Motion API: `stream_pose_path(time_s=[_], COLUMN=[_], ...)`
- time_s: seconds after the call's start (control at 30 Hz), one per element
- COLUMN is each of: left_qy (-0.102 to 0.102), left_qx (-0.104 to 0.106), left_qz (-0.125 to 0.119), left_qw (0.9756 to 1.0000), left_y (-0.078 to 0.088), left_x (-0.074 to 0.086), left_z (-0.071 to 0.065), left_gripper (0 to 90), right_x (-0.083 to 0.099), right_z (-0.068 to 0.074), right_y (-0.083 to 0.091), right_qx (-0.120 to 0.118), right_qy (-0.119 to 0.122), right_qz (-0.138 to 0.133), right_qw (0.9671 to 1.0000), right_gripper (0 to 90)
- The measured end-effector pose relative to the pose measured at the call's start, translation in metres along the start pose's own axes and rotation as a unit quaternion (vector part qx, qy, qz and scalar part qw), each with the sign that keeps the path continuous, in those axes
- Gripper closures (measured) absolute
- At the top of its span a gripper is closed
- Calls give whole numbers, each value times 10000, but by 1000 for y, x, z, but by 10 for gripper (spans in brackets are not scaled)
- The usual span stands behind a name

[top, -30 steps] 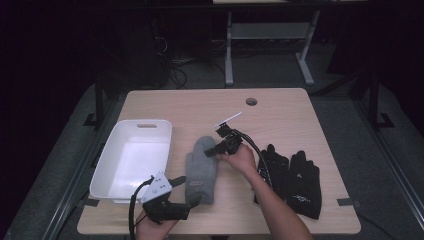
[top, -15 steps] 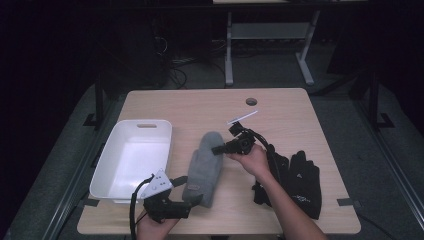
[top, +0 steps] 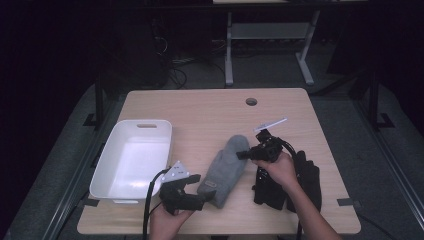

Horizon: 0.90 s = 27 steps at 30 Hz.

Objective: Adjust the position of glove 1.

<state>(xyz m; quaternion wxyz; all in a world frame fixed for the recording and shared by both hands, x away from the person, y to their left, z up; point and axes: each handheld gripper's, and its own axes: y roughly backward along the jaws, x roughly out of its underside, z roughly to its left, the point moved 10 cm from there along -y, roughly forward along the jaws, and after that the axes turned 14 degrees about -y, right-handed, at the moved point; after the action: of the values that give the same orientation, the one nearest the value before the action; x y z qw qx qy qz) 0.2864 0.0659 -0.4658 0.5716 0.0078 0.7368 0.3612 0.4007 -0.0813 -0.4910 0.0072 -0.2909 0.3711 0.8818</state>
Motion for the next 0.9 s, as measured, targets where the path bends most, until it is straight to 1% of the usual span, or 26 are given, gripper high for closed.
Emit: stream_pose_path(time_s=[0.07, 0.1, 0.13, 0.2, 0.3, 0.37, 0.43, 0.53, 0.6, 0.67, 0.73, 0.8, 0.9], left_qy=[146, 241, 297, 440, 655, 775, 1003, 1249, 1448, 1678, 1726, 1831, 1897], left_qx=[-15, 40, 43, -36, -69, 4, 108, 306, 433, 569, 634, 731, 858], left_qz=[102, 112, 149, 216, 436, 532, 655, 800, 893, 952, 967, 986, 1036], left_qw=[9998, 9996, 9994, 9988, 9969, 9956, 9927, 9885, 9845, 9795, 9782, 9754, 9726], left_y=[-6, -8, -10, -13, -17, -21, -26, -33, -38, -41, -43, -45, -47], left_x=[-2, -4, -4, -5, 1, 6, 13, 21, 25, 28, 30, 32, 33], left_z=[3, 4, 6, 12, 21, 25, 24, 23, 21, 20, 19, 18, 18], left_gripper=[212, 212, 214, 219, 232, 232, 225, 220, 206, 205, 206, 207, 204], right_x=[3, 5, 6, 7, 7, 8, 9, 9, 10, 11, 13, 14, 13], right_z=[-5, -8, -10, -13, -17, -19, -21, -22, -23, -24, -24, -25, -25], right_y=[-2, -3, -4, -6, -8, -9, -10, -10, -10, -10, -10, -10, -11], right_qx=[-5, 30, 47, 48, 35, 40, 33, 27, 52, 81, 99, 88, 83], right_qy=[-53, -40, -26, -54, -63, -87, -84, -79, -83, -51, -53, -68, -66], right_qz=[8, 25, 37, 58, 81, 101, 131, 137, 155, 151, 165, 161, 150], right_qw=[10000, 10000, 10000, 10000, 9999, 9999, 9999, 9999, 9998, 9998, 9998, 9998, 9998], right_gripper=[763, 764, 764, 763, 762, 763, 762, 762, 762, 762, 761, 761, 761])
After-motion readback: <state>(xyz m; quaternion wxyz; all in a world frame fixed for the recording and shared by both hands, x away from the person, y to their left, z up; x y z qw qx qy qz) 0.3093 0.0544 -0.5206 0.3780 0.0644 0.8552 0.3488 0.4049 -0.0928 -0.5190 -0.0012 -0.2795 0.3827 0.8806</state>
